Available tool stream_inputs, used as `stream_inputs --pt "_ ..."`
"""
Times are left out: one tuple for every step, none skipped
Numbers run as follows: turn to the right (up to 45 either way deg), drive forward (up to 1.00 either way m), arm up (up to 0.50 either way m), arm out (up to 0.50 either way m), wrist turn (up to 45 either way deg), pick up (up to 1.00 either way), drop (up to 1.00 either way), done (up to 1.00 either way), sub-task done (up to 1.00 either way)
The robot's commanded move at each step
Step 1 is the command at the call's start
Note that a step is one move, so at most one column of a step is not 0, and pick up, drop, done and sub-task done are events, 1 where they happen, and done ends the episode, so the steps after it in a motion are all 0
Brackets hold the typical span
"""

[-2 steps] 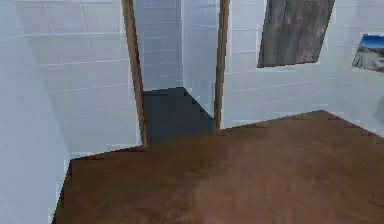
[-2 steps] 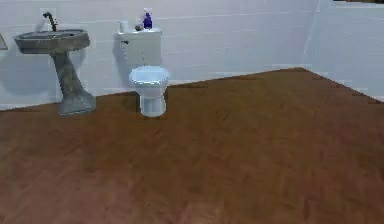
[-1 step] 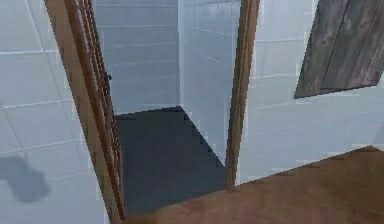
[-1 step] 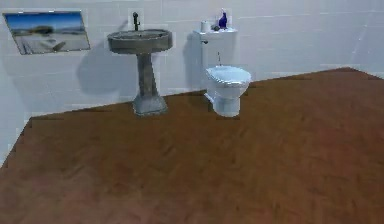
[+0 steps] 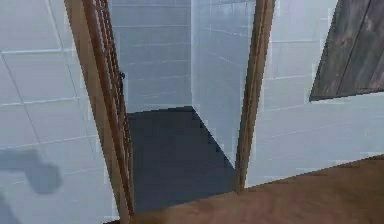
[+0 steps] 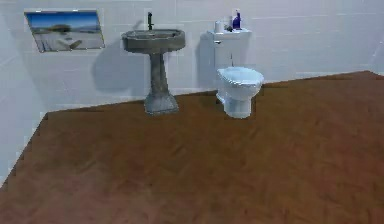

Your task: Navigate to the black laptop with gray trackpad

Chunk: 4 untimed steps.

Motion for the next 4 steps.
stream_inputs --pt "0.0 1.00 0.00 0.00 0.0 0.00 0.00 0.00 0.00" --pt "-15.0 0.00 0.00 0.00 0.0 0.00 0.00 0.00 0.00" --pt "0.0 1.00 0.00 0.00 0.0 0.00 0.00 0.00 0.00" --pt "-6.0 0.00 0.00 0.00 0.0 0.00 0.00 0.00 0.00"
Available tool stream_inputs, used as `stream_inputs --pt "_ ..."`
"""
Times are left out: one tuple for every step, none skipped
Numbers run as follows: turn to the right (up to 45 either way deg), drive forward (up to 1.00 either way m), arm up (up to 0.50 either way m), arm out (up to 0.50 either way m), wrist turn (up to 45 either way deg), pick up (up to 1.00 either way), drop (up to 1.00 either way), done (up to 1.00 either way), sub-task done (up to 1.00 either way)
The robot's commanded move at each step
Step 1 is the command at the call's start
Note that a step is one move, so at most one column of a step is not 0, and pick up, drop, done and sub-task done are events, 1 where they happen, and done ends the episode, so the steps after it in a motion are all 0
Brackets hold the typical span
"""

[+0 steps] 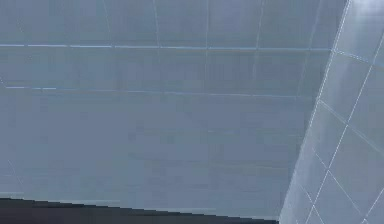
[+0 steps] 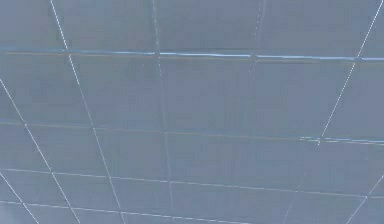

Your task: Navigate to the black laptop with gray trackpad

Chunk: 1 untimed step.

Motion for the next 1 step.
stream_inputs --pt "0.0 0.20 0.00 0.00 0.0 0.00 0.00 0.00 0.00"
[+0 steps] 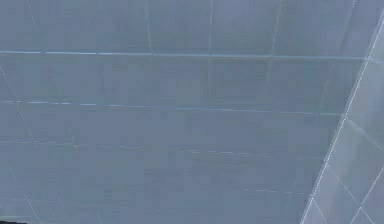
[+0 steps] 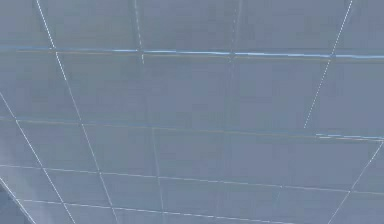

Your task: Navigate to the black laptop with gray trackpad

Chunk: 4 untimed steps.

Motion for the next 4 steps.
stream_inputs --pt "-36.0 0.00 0.00 0.00 0.0 0.00 0.00 0.00 0.00" --pt "0.0 0.45 0.00 0.00 0.0 0.00 0.00 0.00 0.00" --pt "-45.0 0.00 0.00 0.00 0.0 0.00 0.00 0.00 0.00" --pt "0.0 0.45 0.00 0.00 0.0 0.00 0.00 0.00 0.00"
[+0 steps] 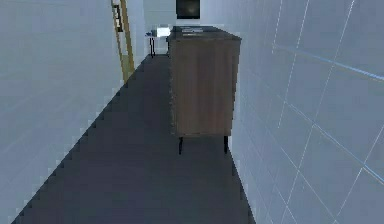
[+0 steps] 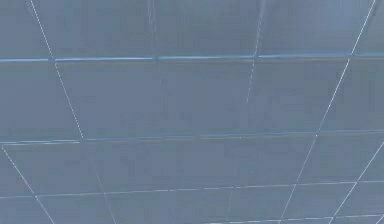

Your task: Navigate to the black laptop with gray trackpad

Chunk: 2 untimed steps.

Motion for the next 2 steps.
stream_inputs --pt "-24.0 0.00 0.00 0.00 0.0 0.00 0.00 0.00 0.00" --pt "0.0 1.00 0.00 0.00 0.0 0.00 0.00 0.00 0.00"
